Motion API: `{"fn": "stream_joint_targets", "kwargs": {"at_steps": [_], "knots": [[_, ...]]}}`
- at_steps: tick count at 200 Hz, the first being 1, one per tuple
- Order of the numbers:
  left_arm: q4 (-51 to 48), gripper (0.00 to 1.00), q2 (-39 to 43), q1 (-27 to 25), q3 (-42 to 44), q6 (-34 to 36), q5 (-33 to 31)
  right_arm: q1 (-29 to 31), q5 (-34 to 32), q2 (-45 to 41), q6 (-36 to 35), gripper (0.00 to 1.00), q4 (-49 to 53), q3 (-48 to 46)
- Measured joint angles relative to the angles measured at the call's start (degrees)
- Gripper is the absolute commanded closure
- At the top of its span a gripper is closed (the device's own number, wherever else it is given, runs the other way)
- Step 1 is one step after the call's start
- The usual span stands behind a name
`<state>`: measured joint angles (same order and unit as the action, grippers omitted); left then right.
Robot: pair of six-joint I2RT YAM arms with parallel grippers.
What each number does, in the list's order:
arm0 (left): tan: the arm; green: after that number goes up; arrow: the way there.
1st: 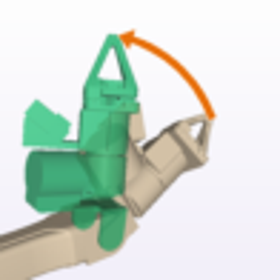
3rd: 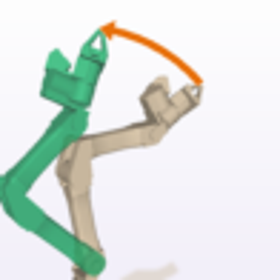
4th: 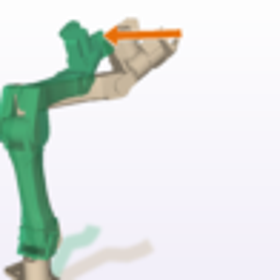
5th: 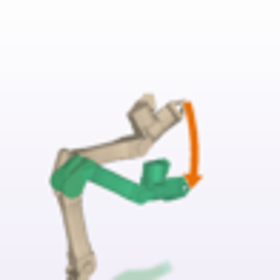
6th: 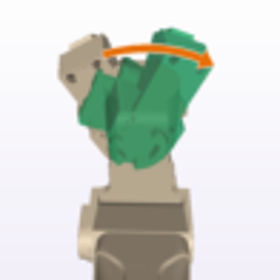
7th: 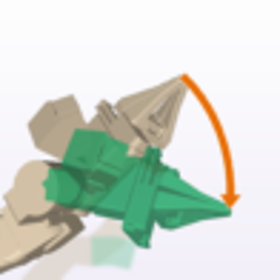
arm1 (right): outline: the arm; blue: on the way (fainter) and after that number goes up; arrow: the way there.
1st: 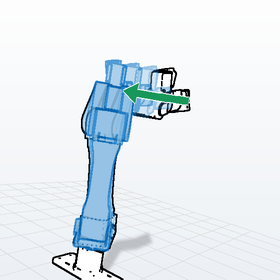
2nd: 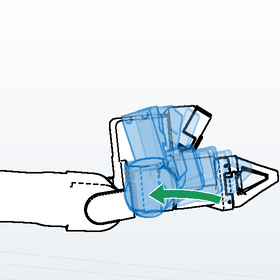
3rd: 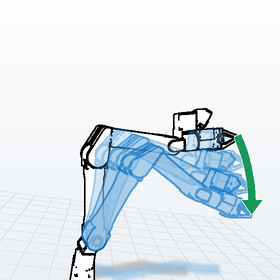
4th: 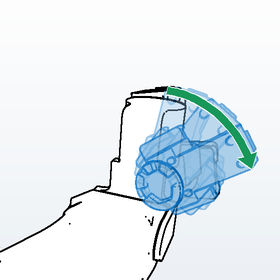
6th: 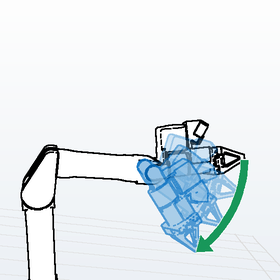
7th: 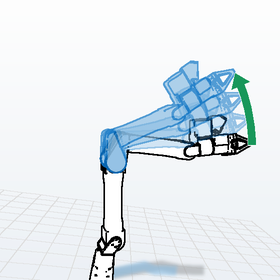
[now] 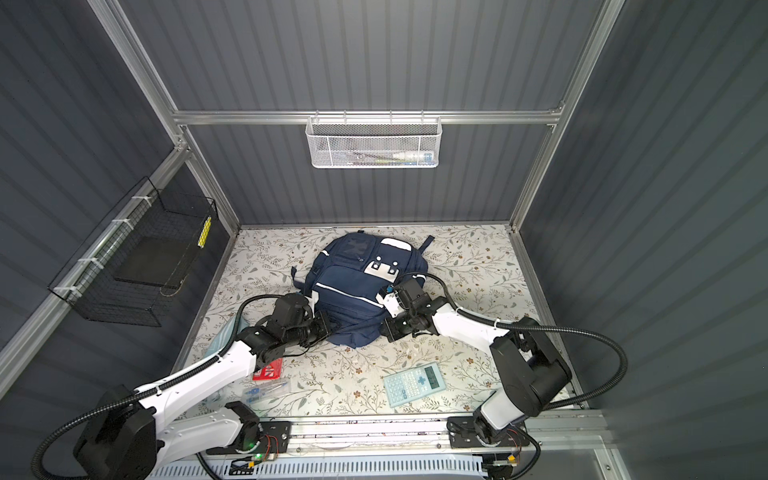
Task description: Pack the student bag
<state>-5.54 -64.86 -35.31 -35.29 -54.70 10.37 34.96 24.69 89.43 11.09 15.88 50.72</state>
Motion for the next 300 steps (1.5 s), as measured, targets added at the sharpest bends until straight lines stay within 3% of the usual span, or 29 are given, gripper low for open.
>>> {"fn": "stream_joint_targets", "kwargs": {"at_steps": [41, 70, 120, 138, 171, 256, 275, 300], "knots": [[-0.20, 1.00, 0.79, 0.33, -0.35, 0.28, 0.33, 0.74, -0.20, 0.74, -0.94, 1.00, 6.36, 4.96], [0.02, 1.00, -1.70, 0.44, -0.33, 0.28, 0.59, 6.34, -4.72, 0.98, 1.73, 1.00, 10.34, 7.41], [-0.09, 1.00, -2.89, 0.44, -0.35, 0.37, 0.76, 15.76, -6.64, 6.12, 5.33, 1.00, 12.02, 14.10], [-0.94, 1.00, -2.27, 0.55, -0.35, 0.76, 0.52, 14.16, -7.61, 6.10, 5.49, 1.00, 13.38, 14.10], [-2.56, 1.00, 1.40, 3.02, -0.46, 1.60, 1.95, 5.88, -8.02, 4.92, 4.59, 1.00, 15.80, 12.17], [-1.01, 1.00, 3.23, 5.42, -2.75, 1.60, 7.48, -6.40, 12.57, 5.51, -3.82, 1.00, 12.52, 11.63], [-0.11, 1.00, 1.92, 5.07, -2.78, 1.57, 7.89, -5.73, 11.50, 3.78, -3.21, 1.00, 12.04, 10.34], [-0.26, 1.00, -1.44, 3.39, -2.80, 1.60, 6.38, -0.26, 1.79, 2.38, 0.74, 1.00, 13.97, 10.21]]}}
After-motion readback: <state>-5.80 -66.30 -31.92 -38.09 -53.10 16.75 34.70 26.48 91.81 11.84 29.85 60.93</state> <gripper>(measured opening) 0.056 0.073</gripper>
